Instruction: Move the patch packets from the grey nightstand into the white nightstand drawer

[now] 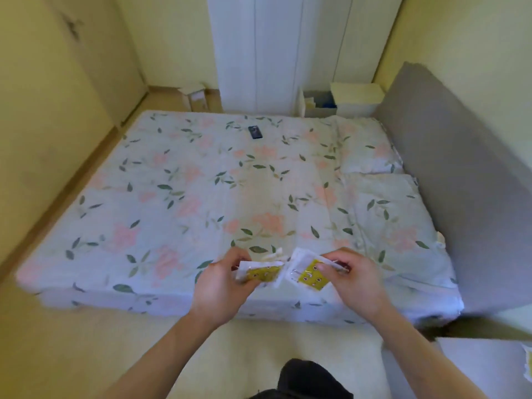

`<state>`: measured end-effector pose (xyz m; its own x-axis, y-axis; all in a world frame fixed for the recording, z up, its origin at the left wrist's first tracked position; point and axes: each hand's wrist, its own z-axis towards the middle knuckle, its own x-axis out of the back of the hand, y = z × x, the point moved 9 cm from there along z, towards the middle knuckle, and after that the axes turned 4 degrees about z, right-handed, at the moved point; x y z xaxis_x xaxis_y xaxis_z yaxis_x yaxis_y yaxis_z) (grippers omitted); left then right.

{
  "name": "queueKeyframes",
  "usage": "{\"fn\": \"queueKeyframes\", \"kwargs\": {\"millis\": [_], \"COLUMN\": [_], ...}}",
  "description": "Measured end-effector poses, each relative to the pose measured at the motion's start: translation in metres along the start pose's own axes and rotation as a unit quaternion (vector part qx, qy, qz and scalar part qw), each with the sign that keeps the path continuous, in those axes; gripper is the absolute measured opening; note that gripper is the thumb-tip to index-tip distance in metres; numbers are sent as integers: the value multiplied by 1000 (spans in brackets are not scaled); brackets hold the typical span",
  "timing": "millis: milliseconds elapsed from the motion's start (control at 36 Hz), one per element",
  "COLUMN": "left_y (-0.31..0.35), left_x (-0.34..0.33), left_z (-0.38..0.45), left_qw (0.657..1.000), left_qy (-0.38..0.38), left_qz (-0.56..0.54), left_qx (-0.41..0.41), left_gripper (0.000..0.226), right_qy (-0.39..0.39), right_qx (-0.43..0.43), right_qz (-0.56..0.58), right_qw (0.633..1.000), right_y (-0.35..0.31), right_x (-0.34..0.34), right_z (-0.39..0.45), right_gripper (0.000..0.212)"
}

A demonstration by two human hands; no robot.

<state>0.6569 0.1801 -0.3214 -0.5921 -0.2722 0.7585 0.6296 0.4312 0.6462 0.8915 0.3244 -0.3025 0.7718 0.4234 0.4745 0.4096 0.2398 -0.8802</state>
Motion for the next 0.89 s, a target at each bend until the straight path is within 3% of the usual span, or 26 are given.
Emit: {"fn": "queueKeyframes", "kwargs": {"millis": [278,556,667,889], "left_y": [-154,-313,-374,-479], "left_x": [130,266,326,436], "left_z": [-22,-24,-34,-75], "left_qw": [983,958,940,880], "left_qy": [115,170,200,312], "left_qz": [-78,-14,-10,-16], "left_qx": [116,230,276,357], "left_gripper": [33,40,47,51], "right_qy": [-163,-294,-350,-455], "right_qx": [75,97,103,194], "right_qz": [-2,42,65,43], "right_qw": [984,950,929,868], "right_y": [-114,-211,-254,-370], "right_x": [-193,-413,-508,-681], "right_z": [62,124,142,147], "right_gripper": [25,28,30,29]}}
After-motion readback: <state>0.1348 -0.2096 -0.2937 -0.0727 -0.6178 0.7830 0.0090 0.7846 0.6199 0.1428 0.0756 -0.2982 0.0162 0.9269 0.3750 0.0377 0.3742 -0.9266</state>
